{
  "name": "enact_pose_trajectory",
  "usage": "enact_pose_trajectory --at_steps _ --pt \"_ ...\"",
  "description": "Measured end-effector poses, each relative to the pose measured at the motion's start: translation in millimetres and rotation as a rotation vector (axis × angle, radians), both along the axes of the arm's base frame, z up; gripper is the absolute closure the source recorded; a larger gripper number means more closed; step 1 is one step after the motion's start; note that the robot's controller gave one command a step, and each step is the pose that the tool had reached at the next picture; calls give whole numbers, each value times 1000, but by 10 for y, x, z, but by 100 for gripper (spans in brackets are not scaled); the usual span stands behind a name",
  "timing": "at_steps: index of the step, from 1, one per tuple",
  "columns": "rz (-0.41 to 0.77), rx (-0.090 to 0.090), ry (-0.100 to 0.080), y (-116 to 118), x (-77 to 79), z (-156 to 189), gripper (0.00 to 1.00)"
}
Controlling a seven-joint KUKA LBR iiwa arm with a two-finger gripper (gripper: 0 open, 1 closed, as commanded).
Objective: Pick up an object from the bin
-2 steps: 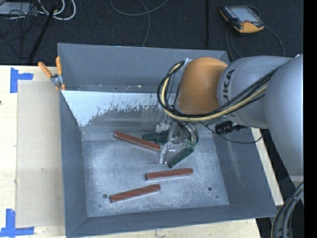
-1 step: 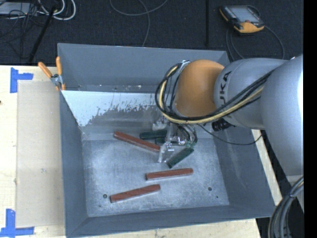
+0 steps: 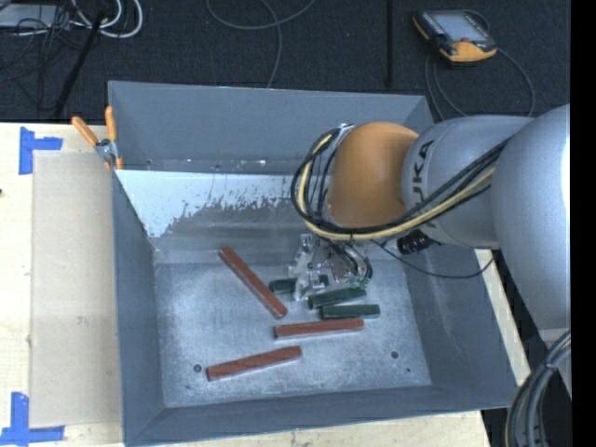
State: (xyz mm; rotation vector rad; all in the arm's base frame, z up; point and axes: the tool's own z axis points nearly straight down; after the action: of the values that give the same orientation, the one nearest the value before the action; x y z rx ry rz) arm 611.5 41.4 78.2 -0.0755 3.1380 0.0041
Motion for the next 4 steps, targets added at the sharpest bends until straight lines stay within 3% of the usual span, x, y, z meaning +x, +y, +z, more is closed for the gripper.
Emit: enact_pose_trajectory --at_steps 4 --pt "-1 -2 4 -7 -22 216 100"
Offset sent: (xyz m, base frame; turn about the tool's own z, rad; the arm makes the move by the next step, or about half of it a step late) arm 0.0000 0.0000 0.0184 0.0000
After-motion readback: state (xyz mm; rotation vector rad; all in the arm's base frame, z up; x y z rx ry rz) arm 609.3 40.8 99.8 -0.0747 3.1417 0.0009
